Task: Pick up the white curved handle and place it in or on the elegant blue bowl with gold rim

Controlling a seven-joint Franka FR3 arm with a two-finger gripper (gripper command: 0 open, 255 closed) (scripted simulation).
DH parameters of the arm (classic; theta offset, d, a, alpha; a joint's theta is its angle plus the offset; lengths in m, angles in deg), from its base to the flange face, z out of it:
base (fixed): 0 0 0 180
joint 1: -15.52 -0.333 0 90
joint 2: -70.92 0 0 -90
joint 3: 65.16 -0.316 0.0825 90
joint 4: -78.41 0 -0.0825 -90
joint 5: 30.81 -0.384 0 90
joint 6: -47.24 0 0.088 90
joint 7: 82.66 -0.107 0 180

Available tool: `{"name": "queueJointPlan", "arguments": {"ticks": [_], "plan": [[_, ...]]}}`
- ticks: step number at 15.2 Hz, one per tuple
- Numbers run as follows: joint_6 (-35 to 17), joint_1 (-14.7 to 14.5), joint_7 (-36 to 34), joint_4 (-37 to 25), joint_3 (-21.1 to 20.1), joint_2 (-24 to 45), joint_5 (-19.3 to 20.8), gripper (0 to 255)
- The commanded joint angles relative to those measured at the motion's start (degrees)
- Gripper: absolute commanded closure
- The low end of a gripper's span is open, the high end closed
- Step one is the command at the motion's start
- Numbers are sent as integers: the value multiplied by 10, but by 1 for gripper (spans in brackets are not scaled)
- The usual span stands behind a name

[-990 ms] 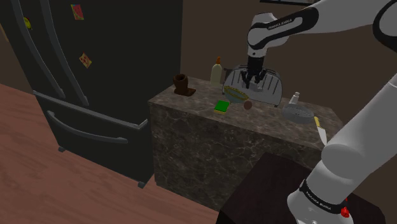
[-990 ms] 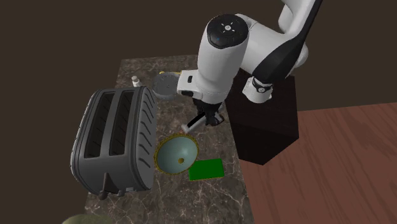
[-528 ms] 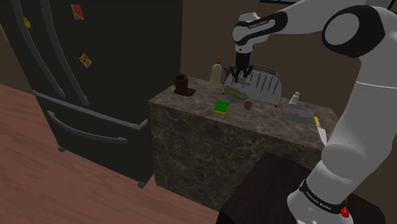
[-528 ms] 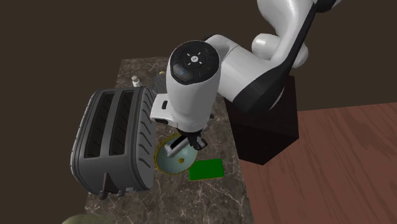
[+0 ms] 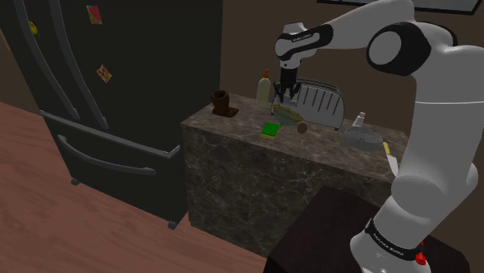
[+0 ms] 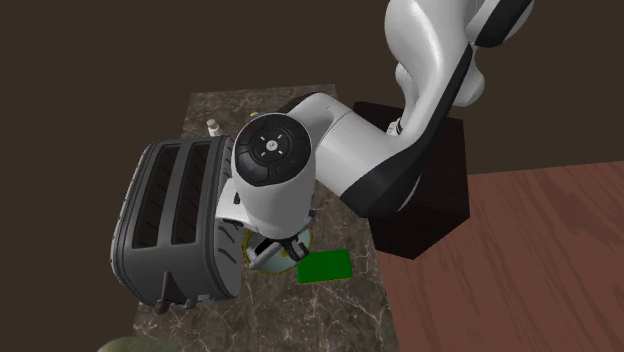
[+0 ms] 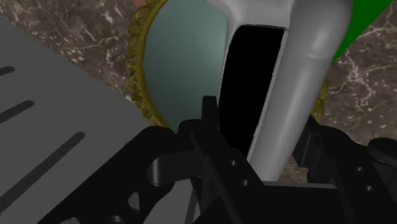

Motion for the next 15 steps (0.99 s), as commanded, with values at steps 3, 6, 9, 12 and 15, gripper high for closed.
{"name": "queueJointPlan", "arguments": {"ticks": [3, 6, 9, 12, 15], "plan": [[-27, 0, -3, 19, -1, 8, 0, 255], [-47, 0, -5, 35, -1, 13, 0, 255], [-56, 0, -6, 41, -1, 15, 0, 255], [-56, 0, -6, 40, -1, 15, 0, 255], [-56, 0, -6, 40, -1, 15, 0, 255]]}}
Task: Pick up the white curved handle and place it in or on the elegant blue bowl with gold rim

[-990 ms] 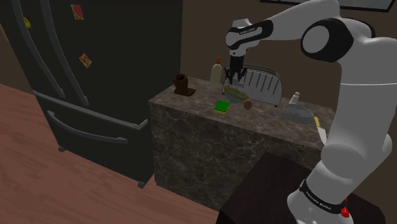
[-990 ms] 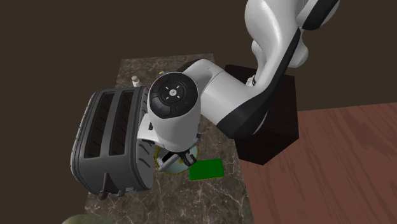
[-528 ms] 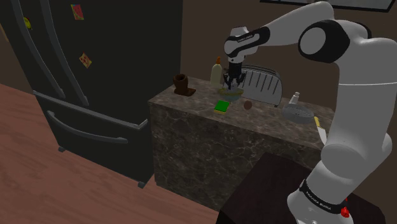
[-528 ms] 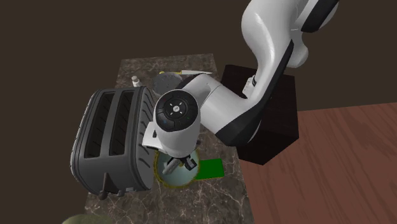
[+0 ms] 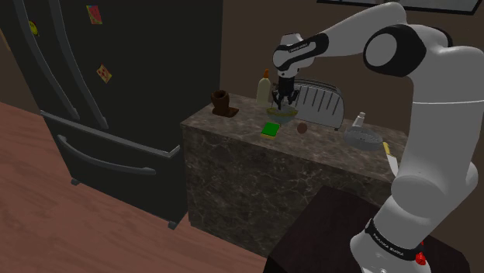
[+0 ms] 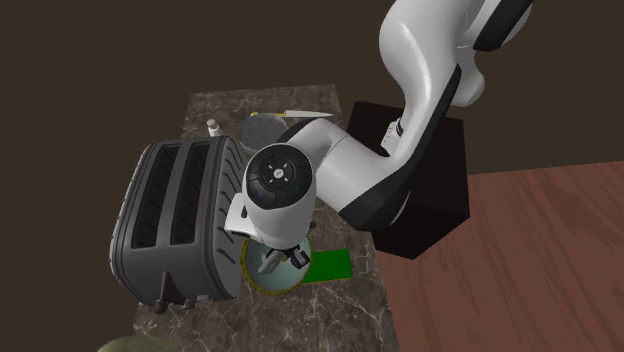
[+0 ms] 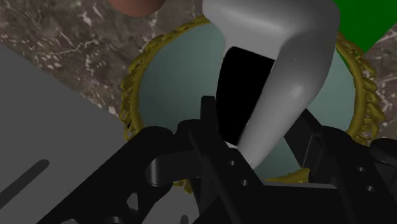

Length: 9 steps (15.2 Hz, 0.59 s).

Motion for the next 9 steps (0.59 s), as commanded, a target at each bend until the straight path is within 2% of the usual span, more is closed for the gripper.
{"name": "queueJointPlan", "arguments": {"ticks": [1, 6, 9], "plan": [[0, 1, 0, 0, 1, 1, 0, 0], [-1, 1, 0, 1, 1, 1, 0, 0], [53, -3, 1, -43, 0, -8, 0, 0]]}}
